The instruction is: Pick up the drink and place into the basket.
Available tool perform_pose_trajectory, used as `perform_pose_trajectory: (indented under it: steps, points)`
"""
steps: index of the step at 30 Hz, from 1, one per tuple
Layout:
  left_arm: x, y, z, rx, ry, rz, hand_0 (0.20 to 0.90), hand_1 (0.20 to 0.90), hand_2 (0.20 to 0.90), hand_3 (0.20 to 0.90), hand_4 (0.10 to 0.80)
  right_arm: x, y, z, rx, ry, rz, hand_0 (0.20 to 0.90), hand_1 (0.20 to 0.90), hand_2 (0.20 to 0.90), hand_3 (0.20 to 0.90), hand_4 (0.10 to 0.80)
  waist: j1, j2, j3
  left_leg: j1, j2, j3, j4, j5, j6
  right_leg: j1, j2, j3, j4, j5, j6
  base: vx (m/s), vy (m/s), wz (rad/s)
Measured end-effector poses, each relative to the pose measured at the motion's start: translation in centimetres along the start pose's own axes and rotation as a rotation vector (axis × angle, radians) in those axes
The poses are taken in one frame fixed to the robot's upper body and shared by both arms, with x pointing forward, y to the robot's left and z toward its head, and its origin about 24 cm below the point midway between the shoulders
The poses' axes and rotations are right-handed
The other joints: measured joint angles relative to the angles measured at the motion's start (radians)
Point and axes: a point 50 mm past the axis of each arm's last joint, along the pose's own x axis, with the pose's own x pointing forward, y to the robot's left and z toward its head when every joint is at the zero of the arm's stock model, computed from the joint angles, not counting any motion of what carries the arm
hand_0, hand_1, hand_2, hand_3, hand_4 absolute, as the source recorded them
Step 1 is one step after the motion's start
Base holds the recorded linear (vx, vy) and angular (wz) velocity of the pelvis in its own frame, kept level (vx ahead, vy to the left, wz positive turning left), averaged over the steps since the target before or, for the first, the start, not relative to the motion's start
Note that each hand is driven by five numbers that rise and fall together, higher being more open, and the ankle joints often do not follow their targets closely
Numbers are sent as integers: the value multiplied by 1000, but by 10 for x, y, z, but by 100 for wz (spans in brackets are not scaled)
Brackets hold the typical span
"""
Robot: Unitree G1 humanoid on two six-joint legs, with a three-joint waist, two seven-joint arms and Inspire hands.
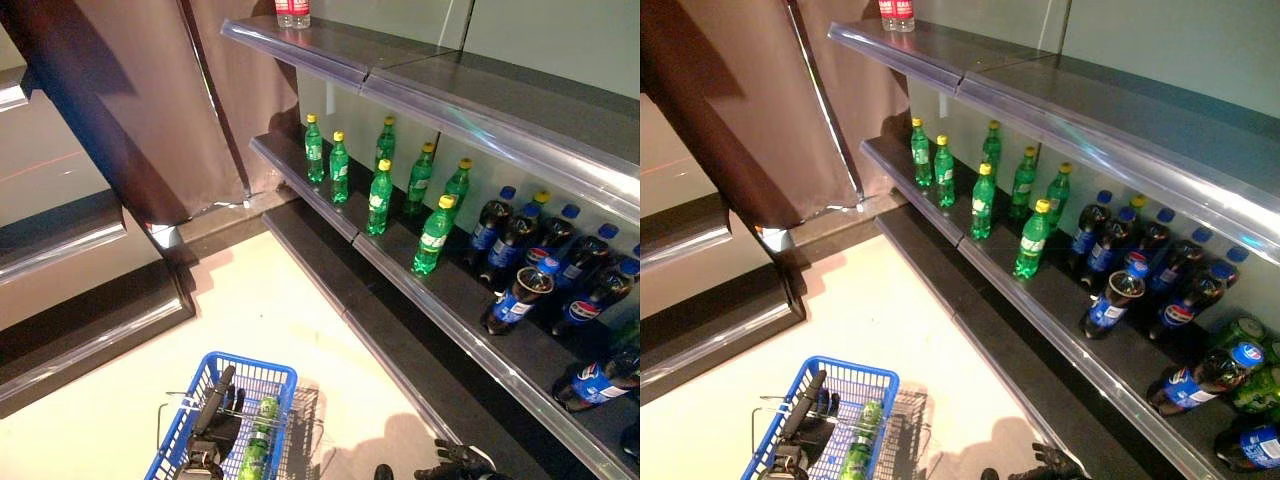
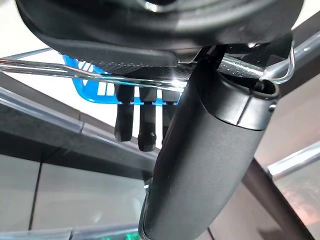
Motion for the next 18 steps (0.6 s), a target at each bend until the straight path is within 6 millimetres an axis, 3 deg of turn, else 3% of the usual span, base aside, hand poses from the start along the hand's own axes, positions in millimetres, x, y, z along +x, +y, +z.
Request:
perform_pose_trajectory:
  steps: [18]
  points:
    - [0,0,1,4,-14,0,300,300,300,200,100,-1,4,-7,7,16,9,900,900,900,900,800,-2,-15,-18,15,-1,3,-2,-1,1,13,0,2,0,-3,6,0,0,0]
